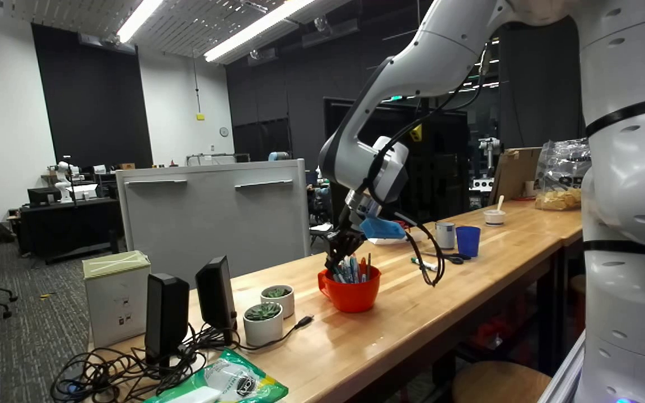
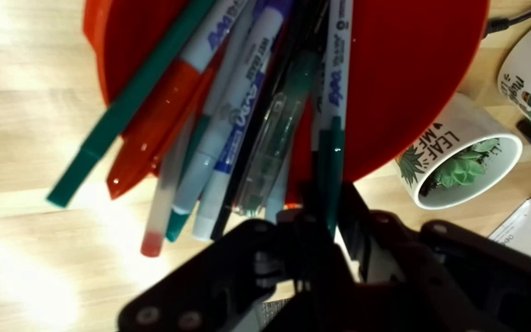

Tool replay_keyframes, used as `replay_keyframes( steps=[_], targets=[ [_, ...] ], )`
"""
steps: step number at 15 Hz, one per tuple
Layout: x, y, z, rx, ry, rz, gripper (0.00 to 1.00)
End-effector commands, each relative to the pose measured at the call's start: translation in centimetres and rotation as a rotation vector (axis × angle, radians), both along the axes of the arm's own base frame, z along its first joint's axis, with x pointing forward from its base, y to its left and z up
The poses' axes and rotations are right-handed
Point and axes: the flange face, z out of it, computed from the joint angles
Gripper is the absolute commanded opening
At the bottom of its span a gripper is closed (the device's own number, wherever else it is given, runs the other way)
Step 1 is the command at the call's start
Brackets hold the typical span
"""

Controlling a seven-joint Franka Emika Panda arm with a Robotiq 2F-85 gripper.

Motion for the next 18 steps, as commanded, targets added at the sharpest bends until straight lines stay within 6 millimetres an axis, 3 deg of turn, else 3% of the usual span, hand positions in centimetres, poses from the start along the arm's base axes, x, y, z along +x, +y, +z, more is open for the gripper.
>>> replay_keyframes(
  steps=[1, 11, 18],
  targets=[
    [-0.4, 0.2, 1.2, -0.001, -0.034, 0.009, 0.04],
    [-0.5, 0.4, 5.5, -0.03, -0.149, 0.021, 0.04],
    [-0.9, -0.2, 10.2, -0.067, -0.272, -0.003, 0.04]
  ],
)
